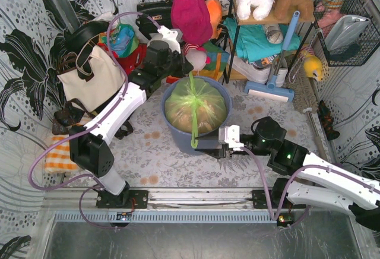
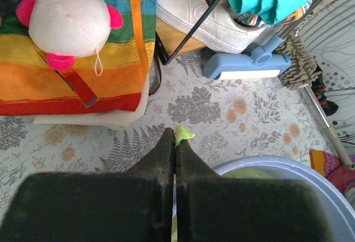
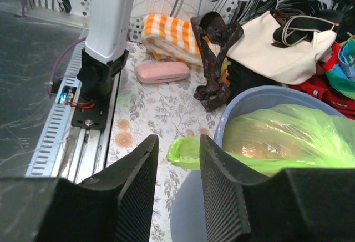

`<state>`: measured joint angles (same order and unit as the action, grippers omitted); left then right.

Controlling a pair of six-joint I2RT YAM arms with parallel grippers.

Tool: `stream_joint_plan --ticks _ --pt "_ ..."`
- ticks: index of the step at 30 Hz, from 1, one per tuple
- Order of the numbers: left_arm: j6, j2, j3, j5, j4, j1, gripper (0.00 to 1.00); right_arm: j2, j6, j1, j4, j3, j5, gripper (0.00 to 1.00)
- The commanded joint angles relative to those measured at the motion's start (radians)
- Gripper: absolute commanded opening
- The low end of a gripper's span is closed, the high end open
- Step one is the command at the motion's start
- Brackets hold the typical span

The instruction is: Tie the trash bag

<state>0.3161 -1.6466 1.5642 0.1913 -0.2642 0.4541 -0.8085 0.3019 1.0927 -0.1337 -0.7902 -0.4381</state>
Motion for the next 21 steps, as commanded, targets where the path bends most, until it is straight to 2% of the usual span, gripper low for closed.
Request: stream_joint_plan --ticks 1,5,9,13,16,21 --pt "-0.013 0.044 -0.001 0.028 0.028 -0.003 0.00 -0.017 0.092 0.004 0.088 -0.037 0.023 0.36" --pt "-0.007 0.050 -0.012 0.039 0.037 -0.003 0.00 -0.019 0.145 0.004 0.113 -0.041 0.013 0.36" --pt "-0.003 0.059 -0.022 0.043 0.043 -0.003 0.00 -0.041 0.218 0.003 0.141 -0.056 0.004 0.49" --pt "0.000 0.069 -0.031 0.049 0.050 -0.003 0.00 -0.067 0.296 0.003 0.125 -0.054 0.006 0.58" --pt "0.001 0.071 -0.036 0.050 0.052 -0.004 0.00 -0.094 0.335 0.003 0.098 -0.058 0.023 0.57" --pt "0.001 0.076 -0.045 0.055 0.056 -0.003 0.00 -0.116 0.343 0.003 0.013 -0.043 0.065 0.46"
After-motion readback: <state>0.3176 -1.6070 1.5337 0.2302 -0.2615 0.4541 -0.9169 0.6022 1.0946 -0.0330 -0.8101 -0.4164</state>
